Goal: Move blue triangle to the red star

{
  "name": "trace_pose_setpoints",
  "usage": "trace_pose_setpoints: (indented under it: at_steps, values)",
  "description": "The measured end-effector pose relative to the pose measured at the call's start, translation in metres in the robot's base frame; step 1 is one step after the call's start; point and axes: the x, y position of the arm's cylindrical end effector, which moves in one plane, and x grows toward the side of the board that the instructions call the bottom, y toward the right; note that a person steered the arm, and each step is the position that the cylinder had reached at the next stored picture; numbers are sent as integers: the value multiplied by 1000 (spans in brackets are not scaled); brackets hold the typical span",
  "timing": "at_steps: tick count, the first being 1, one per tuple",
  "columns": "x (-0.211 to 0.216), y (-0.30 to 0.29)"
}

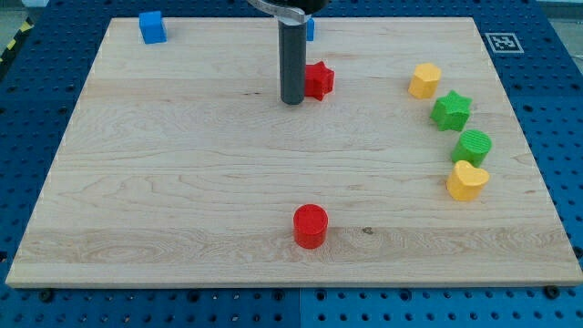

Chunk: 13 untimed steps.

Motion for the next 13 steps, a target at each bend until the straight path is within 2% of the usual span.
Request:
trace_pose_setpoints:
  at_steps: [2, 3, 4, 6, 9, 13]
  values:
    - [18, 9]
    - [-1, -10]
    - [-41, -29]
    - [-173, -4]
    - [-179, 2]
    - [-179, 70]
